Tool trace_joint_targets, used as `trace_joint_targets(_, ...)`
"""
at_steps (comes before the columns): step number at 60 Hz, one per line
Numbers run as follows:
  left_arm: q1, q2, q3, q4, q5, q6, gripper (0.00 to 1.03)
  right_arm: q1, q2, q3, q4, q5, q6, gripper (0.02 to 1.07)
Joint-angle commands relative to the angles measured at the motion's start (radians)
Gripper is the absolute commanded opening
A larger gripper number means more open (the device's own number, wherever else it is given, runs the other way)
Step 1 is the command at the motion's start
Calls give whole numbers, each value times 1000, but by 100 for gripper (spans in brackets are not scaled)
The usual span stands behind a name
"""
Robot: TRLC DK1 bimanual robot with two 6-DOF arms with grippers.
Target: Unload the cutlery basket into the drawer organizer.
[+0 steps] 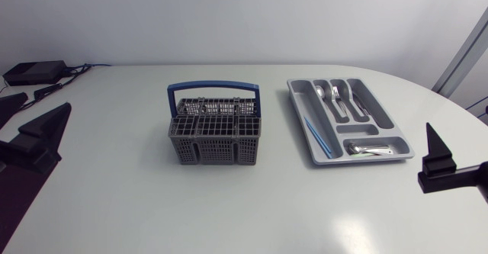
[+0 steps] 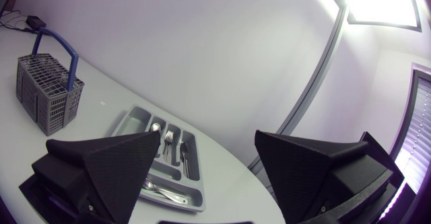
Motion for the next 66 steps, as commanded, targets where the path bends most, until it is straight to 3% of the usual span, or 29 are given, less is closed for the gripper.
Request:
trace_joint_targets(1,19,-80,-46,26,-5,-40,99,-6,-59,-19,-33,3,31,103)
trace_joint_targets(4,27,-114,-64,34,-6,-42,99,-8,-79,-21,-51,2,37,103)
trace_joint_targets(66,-297,-324,-414,84,-436,-170,99,-155,-122,-333,174,-285,535,103)
